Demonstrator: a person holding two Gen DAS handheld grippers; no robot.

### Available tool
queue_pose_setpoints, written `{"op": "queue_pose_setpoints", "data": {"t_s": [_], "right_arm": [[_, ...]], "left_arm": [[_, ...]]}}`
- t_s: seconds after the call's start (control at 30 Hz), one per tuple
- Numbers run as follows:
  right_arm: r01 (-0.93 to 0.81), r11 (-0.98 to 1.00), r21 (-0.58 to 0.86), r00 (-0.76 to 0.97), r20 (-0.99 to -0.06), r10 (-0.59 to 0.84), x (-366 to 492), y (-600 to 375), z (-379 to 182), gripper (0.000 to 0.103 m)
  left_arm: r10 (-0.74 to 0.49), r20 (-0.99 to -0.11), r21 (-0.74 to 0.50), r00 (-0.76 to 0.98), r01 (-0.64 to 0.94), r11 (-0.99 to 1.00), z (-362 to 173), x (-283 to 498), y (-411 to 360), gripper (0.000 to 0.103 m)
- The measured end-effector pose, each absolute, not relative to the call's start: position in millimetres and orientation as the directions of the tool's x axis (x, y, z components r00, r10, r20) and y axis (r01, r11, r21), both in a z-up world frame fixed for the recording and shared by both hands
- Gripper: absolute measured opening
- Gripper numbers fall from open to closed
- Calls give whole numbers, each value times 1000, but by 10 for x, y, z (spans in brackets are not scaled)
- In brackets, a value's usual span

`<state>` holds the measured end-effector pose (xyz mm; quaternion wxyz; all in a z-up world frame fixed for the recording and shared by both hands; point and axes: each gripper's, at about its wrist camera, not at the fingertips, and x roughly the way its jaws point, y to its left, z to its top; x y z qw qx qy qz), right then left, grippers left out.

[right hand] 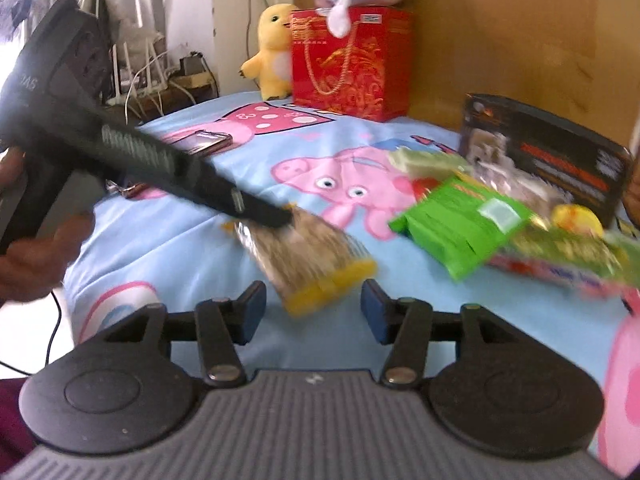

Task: Organize snacks
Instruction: 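Grasp the clear bag of peanut crackers with the left gripper, then carry the cracker bag into the black box and open the left gripper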

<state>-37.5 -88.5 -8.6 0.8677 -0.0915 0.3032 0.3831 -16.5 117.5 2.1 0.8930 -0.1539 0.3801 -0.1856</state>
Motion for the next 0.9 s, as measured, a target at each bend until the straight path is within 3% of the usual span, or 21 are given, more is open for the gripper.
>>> {"op": "queue_pose_setpoints", "data": {"t_s": [0.03, 0.07, 0.1, 0.3, 0.47, 0.7, 0.8, 0.9], "right_arm": [[-721, 690, 66, 526, -596, 607, -343, -864, -82, 51], [-721, 691, 64, 528, -596, 605, -322, -855, -75, 40], [-716, 694, 72, 527, -596, 606, -292, -858, -50, 38], [-632, 755, 176, 592, -520, 616, 1, -1247, 332, 37], [-538, 835, 116, 723, -447, 527, 442, -1544, 685, 37], [-400, 914, 67, 769, -519, 374, 1434, -1780, 740, 40], [-361, 932, 43, 751, -579, 318, 1591, -1807, 638, 47], [-306, 951, 56, 784, -551, 284, 1505, -2018, 647, 48]], "left_arm": [[-455, -620, -423, 639, 216, 880, 37, -165, 1155, 39], [-457, -616, -427, 642, 215, 878, 72, -159, 1145, 38], [-457, -613, -425, 645, 219, 878, 122, -142, 1126, 38], [-515, -508, -387, 691, 351, 853, 639, 222, 849, 37], [-550, -433, -348, 714, 430, 833, 962, 975, 408, 38], [-519, -490, -371, 701, 371, 851, 888, 2076, 33, 39], [-477, -497, -346, 725, 339, 875, 854, 2131, 68, 43], [-325, -439, -289, 838, 211, 934, 866, 2027, 331, 66]]}}
